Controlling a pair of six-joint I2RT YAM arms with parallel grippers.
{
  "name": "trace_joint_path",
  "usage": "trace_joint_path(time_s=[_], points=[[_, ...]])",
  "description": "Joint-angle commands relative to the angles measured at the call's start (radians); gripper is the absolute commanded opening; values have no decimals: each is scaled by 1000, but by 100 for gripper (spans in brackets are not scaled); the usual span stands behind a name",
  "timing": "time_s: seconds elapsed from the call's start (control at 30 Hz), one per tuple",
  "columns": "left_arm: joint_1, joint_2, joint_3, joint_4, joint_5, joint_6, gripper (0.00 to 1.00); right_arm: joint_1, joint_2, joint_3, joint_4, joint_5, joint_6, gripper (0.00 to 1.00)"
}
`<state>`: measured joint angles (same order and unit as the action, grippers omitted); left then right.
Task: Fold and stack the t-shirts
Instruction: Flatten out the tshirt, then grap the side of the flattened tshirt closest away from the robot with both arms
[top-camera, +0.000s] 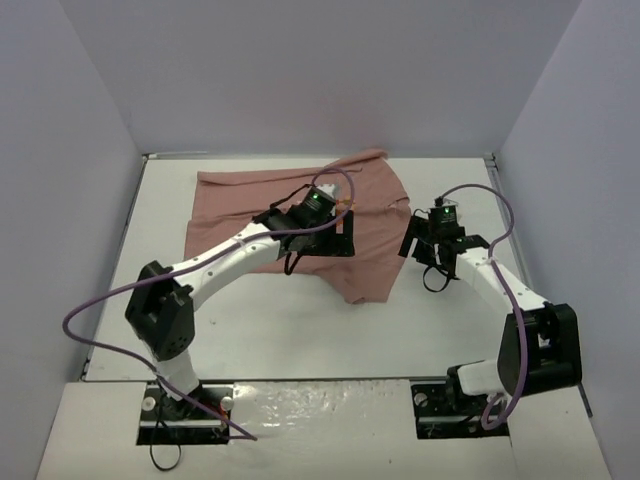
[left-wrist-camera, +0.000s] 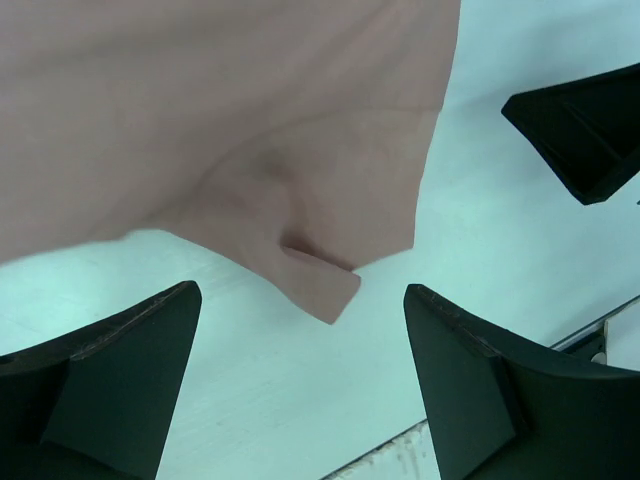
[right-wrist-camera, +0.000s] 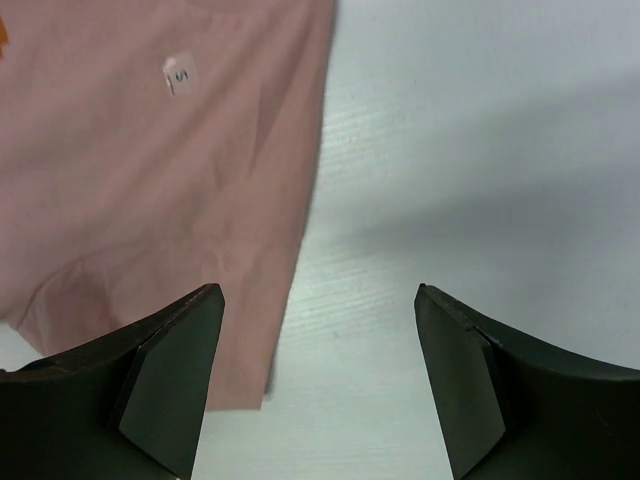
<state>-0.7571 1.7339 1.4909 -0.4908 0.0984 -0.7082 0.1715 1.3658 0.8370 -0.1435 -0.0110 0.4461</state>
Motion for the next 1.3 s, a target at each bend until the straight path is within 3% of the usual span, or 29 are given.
trace_joint_path(time_s=[0.0,0.3,0.7,0.83,0.9,0.97,1.13,1.27], points=[[-56,46,24,31,-37,-148,80,2,-133,-53,19,-17,59,75],[-121,88,-43,31,-52,-245,66,0,-231,-128,-6,-33,78,75],[-152,170,-64,33,-19,-293,51,3,-248,-155,-11,-56,72,75],[-152,171,-82,52,-12,-306,37,4,-244,-169,-11,-74,72,75],[-151,164,-74,53,-14,-299,15,5,-230,-173,-11,-95,66,75],[-151,154,-62,47,-25,-282,1,7,-213,-171,-10,-118,62,74],[-135,113,-6,10,-85,-216,0,42,-153,-148,-6,-151,46,63],[-97,93,8,0,-91,-174,0,66,-83,-119,0,-193,32,41]])
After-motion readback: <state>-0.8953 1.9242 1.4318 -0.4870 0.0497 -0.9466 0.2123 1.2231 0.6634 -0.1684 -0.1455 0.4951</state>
